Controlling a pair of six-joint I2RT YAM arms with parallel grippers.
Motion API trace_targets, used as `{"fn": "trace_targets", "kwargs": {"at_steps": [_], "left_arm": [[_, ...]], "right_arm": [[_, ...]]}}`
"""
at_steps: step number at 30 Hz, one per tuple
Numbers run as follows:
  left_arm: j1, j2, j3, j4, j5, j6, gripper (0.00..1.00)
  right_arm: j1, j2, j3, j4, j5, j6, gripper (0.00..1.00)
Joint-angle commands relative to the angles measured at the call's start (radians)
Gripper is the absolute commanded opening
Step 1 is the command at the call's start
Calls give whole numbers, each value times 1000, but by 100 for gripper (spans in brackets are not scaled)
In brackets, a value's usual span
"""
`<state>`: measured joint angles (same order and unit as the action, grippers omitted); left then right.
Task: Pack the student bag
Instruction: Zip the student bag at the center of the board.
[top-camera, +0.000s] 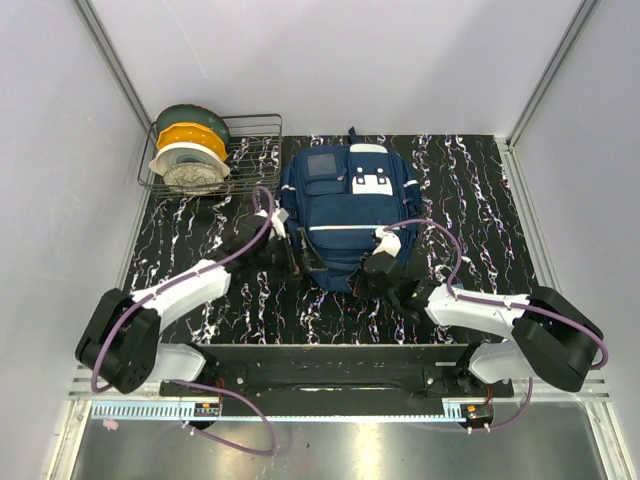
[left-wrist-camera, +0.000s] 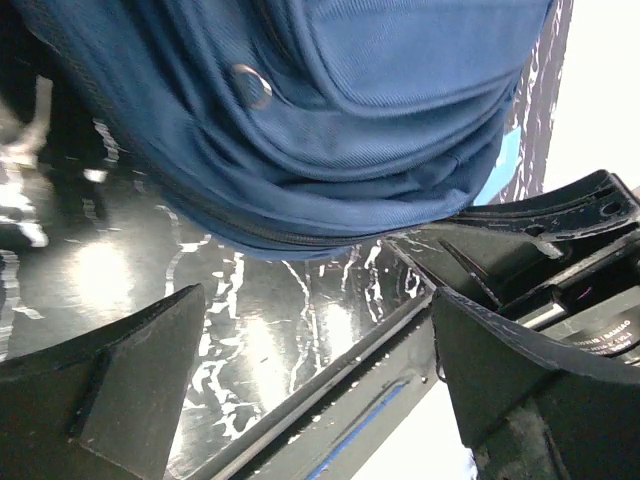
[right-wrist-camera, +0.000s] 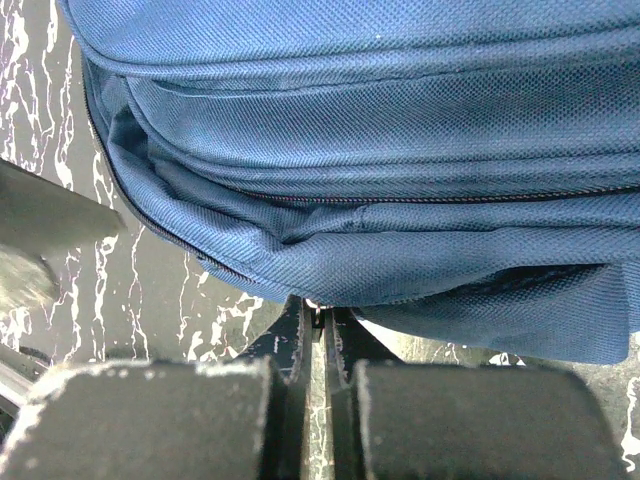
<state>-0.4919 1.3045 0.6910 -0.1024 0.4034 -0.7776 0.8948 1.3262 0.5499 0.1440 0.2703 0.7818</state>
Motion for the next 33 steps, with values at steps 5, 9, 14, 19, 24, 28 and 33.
{"fn": "trace_targets", "kwargs": {"at_steps": [5,9,14,19,24,28,33], "left_arm": [[-100,186,96,202,-49,-101,99],[-85,233,165,193,-28,-31,80],[-56,268,220,167,3,20,24],[-1,259,208,147,11,49,0],[84,222,206,83,11,116,0],[176,203,211,29,38,178,0],[266,216,220,-3,132,212,0]], "right_arm": [[-7,-21,42,40,7,-21,0],[-8,-45,28,26,7,-21,0],[-8,-68,-8,42,0,-12,0],[-8,-85,-19,23,12,-16,0],[-7,-99,-30,5,39,-18,0],[-8,-105,-36,-6,66,-22,0],[-8,-104,-24,-34,76,-33,0]]}}
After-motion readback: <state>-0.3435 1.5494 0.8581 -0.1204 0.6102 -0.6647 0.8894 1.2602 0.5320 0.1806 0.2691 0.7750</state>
